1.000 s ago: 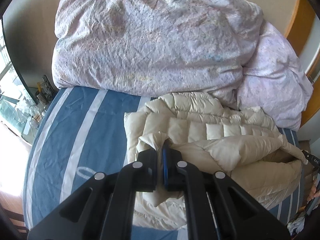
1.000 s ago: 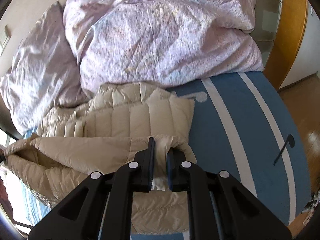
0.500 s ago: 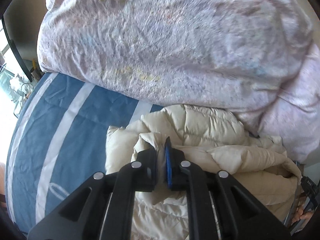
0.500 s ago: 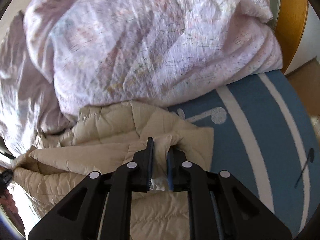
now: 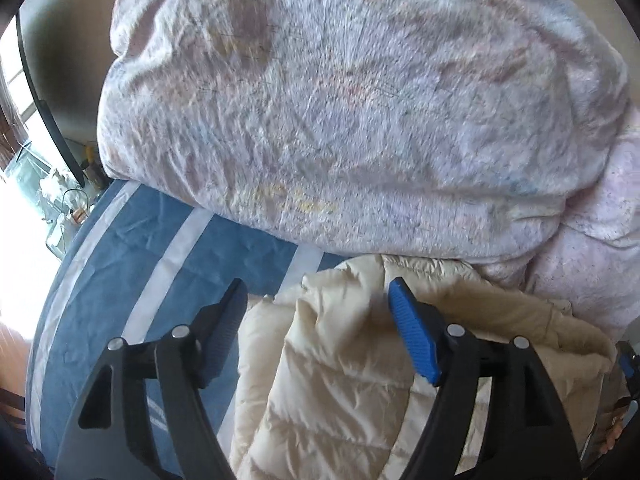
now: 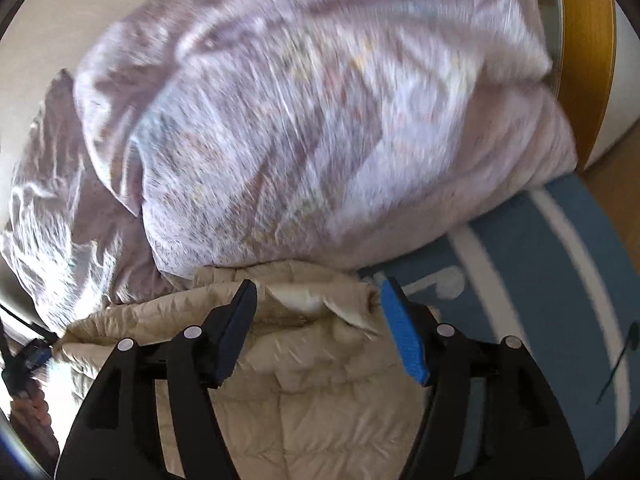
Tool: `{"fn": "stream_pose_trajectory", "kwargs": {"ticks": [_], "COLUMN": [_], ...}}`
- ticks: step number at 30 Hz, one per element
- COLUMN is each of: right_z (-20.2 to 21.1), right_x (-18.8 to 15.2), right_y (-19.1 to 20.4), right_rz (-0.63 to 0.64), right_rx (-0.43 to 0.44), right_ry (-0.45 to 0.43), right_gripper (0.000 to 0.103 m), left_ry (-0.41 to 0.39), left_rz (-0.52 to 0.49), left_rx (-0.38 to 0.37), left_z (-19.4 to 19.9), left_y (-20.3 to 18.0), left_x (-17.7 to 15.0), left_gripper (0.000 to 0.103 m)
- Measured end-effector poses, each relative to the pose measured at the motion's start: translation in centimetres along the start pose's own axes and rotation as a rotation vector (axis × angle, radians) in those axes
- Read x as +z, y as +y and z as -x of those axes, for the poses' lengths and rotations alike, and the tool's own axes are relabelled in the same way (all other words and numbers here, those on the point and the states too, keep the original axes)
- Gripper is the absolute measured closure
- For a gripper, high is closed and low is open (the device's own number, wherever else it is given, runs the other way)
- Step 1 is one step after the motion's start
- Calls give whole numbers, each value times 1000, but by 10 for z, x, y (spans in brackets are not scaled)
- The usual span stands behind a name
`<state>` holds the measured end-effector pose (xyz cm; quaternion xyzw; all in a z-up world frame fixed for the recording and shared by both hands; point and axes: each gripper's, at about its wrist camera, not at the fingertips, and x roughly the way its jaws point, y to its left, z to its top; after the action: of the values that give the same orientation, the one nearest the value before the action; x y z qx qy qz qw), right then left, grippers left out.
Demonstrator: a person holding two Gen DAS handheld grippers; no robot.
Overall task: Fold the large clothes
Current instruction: 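Release the hem and press the folded jacket flat with both grippers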
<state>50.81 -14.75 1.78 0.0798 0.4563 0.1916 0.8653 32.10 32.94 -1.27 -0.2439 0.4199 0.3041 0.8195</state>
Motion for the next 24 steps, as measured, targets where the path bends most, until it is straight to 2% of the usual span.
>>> {"fn": "stream_pose_trajectory", "kwargs": {"ticks": [2,6,11,16,19,24], "right_z": [5,0,-26,-52,-67,-86], "right_x": [-5,-27,-50,-56,-57,-63], "right_y": [0,5,16,34,40,41], "right_rz": [24,113,167,253,295,308], "right_rx": [2,-12,-60,-183,-251,-289], "right_ry": [-2,54,99,53,16,-3], "right_gripper": [37,37,37,37,31,22], "left_ry": [-9,-26,-18,-29,-67,-82], "left_rz": [-2,-37,-111,-161,-176,-203], "left_rx": [-8,-10,24,109,158,214], "left_z": [6,16,-1,-29,-42,-65], "left_y": [0,-8,-29,-48,-56,-59], "left_x": [-8,-28,-48,-60,-60,-58], "left_gripper": [30,29,28,28,25,17]}}
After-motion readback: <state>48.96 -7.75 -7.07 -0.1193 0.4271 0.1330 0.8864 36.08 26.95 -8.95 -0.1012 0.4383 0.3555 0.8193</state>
